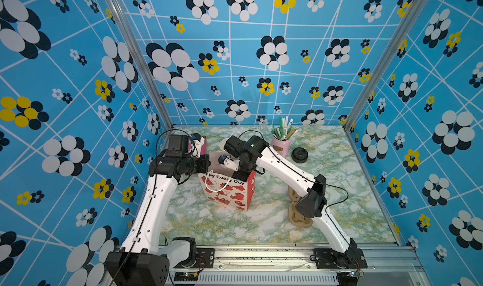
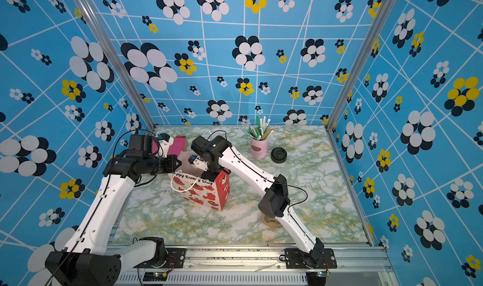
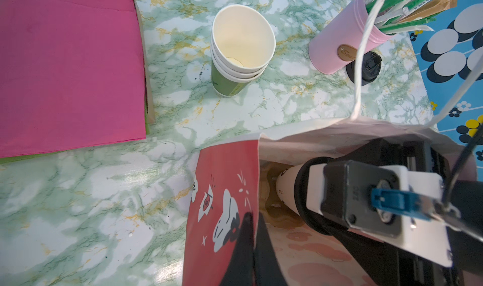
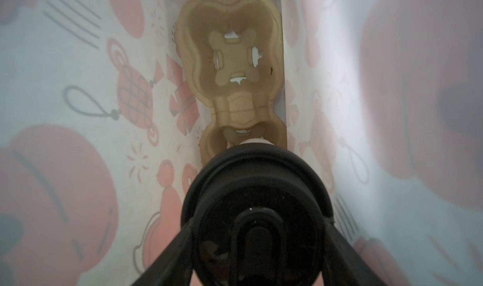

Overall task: Pack a coffee takeout order
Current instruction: Place the coffee cup in the cup tray.

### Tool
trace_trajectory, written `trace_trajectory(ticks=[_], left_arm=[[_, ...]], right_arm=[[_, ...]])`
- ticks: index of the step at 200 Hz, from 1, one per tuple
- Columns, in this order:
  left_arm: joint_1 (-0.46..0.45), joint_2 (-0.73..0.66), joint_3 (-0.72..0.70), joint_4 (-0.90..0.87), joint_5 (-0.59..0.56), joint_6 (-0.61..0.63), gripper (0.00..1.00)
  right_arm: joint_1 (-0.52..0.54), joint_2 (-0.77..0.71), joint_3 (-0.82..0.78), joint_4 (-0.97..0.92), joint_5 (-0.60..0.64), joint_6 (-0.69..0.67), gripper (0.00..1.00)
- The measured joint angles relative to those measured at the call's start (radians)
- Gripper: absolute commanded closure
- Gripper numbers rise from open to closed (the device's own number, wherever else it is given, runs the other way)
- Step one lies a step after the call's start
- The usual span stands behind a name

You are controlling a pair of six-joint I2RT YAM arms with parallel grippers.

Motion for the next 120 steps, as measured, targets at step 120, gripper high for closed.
trace_trajectory(ticks=[120], left_arm=[[-0.032, 0.015, 0.017, -0.011, -0.041, 0.006, 1.00]], right_arm=[[0.000, -0.001, 0.020, 0.000, -0.001, 0.004, 0.29]])
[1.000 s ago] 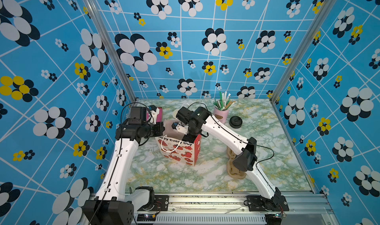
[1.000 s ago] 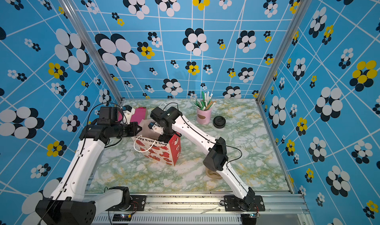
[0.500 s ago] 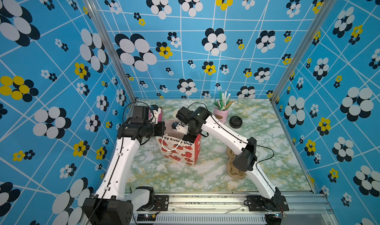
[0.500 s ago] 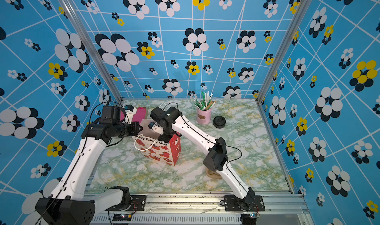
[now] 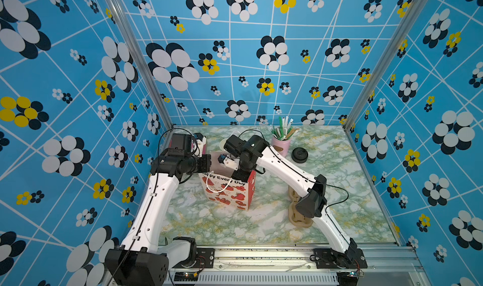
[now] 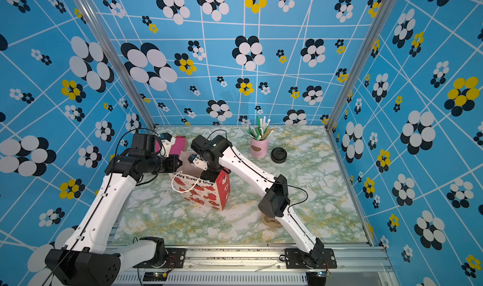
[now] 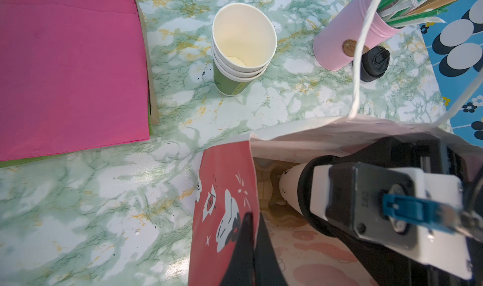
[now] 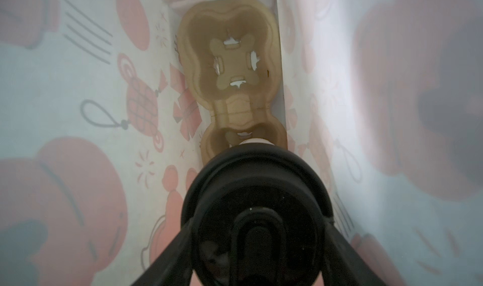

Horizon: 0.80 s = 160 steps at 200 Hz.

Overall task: Pack a coffee takeout order
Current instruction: Place the coffee cup in the cup tray.

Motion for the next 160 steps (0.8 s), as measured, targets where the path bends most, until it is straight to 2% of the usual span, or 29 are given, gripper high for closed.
trace_trajectory(ticks=[160], left_arm=[[-0.010, 0.000, 0.000, 0.000, -0.010, 0.002, 1.00]], right_arm=[[0.000, -0.075, 0.033, 0.057, -0.022, 0.023, 0.14]])
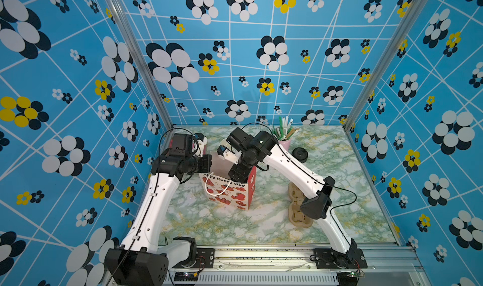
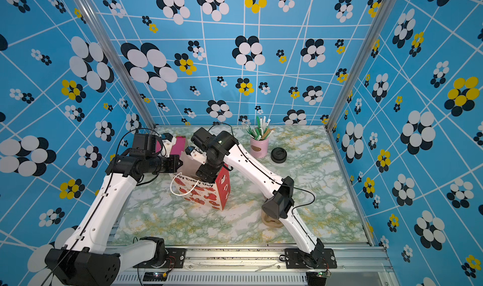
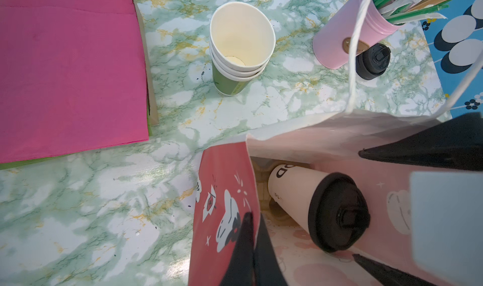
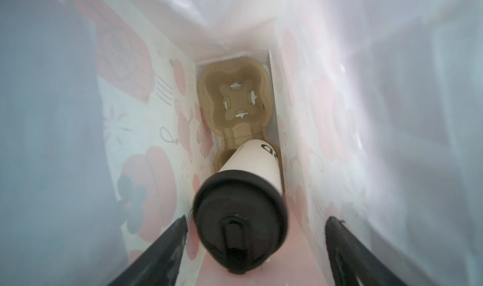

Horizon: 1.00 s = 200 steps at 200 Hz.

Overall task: Pack a coffee takeout order
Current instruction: Place the coffee cup in the cup tray.

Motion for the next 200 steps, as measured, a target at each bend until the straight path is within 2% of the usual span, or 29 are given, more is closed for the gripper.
trace_trajectory(ticks=[49, 149, 179, 200], left_arm=[[0.000, 0.000, 0.000, 0.000, -0.001, 0.002, 1.00], [0.000, 0.000, 0.000, 0.000, -0.001, 0.003, 1.00], [0.000, 0.000, 0.001, 0.000, -0.002, 0.004, 0.91], [0.000, 0.000, 0.002, -0.007, -0.008, 0.006, 0.81]], right_arm=[[0.000, -0.042, 0.002, 0.043, 0.000, 0.011, 0.08], [0.000, -0.201, 0.002, 0.170, -0.019, 0.042, 0.08], [0.000, -0.302, -0.062, 0.235, -0.018, 0.049, 0.07], [0.000, -0.394, -0.159, 0.294, 0.000, 0.048, 0.07]])
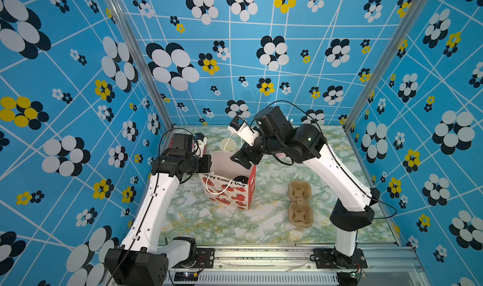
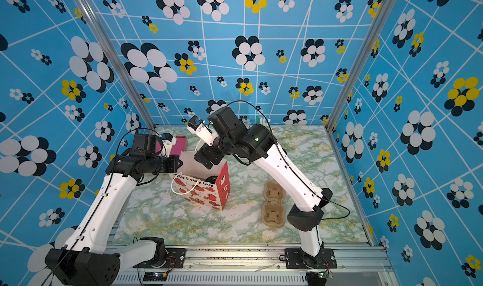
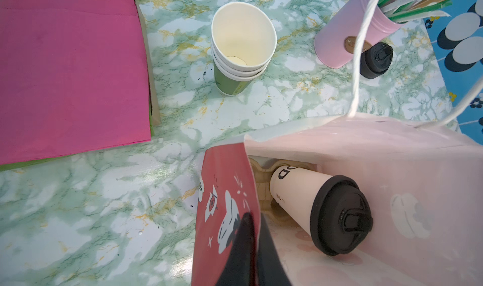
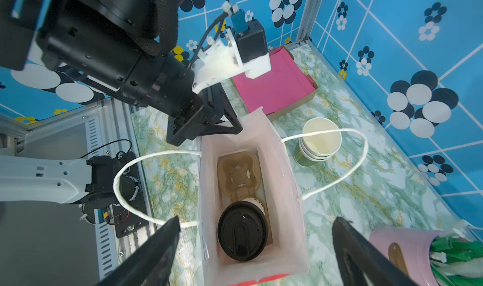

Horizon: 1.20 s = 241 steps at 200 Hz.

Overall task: Pack a coffee takeout order
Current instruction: Place the coffee cup in the cup tray, then pick up the straw from the storage cup.

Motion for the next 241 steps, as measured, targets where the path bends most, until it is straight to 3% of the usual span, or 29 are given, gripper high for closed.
trace_trajectory(ticks=[55, 135, 194, 241], left_arm=[[0.000, 0.000, 0.021, -0.022, -0.011, 0.001, 0.52], [0.000, 0.000, 0.150, -0.050, -0.037, 0.007, 0.29], [0.012, -0.097, 0.165, -0.037, -0.051, -0.004, 0.15], [0.076, -0.193, 0.101, 0.009, -0.025, -0.032, 0.10]], right_arm=[[0.000, -0.175, -0.265, 0.166, 0.095, -0.009, 0.06], [-0.072, -0.264, -0.470, 0.306, 0.189, -0.003, 0.08], [-0.206, -0.249, -0.520, 0.344, 0.299, 0.056, 0.24], [-0.263, -0.107, -0.497, 0.353, 0.430, 0.069, 0.38]])
